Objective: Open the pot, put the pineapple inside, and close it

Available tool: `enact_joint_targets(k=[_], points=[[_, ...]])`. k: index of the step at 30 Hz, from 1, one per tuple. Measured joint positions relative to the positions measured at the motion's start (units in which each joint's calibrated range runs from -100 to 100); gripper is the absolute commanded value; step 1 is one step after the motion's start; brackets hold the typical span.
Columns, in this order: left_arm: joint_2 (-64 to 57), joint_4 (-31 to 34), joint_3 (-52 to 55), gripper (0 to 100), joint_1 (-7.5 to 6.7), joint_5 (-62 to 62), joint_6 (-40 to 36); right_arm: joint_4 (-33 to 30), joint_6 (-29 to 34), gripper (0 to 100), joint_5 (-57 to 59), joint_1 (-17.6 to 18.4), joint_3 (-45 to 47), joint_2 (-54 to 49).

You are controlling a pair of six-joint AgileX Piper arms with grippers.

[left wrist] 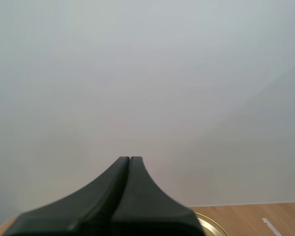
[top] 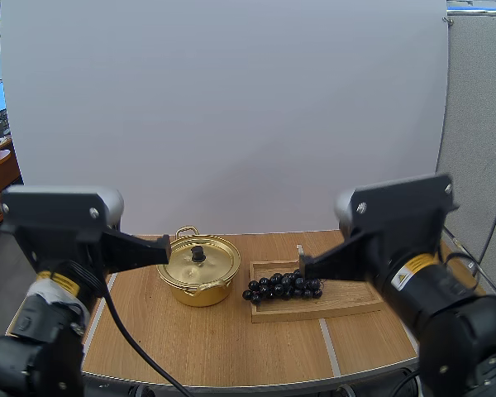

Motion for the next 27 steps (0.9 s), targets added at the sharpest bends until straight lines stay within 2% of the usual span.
enact_joint_targets(k=[4,11,16,22,27], points=[[0.1,0.0,7.8,0,0.0,-9.2,0.0,-0.6,0.0,0,-5.8,0.0,6.9,0.0],[0.1,0.1,15.7,0,0.0,-11.2,0.0,-1.0,0.0,0,-13.2,0.0,15.1,0.0],[0.1,0.1,15.8,0,0.0,-5.6,-0.1,-1.0,0.0,0,-13.7,0.0,18.2,0.0],[0.1,0.1,16.0,0,0.0,7.6,-0.1,-1.0,0.0,0,-8.1,0.0,18.3,0.0],[0.1,0.1,16.0,0,0.0,11.2,-0.2,-1.0,0.0,0,-7.8,0.0,18.5,0.0]])
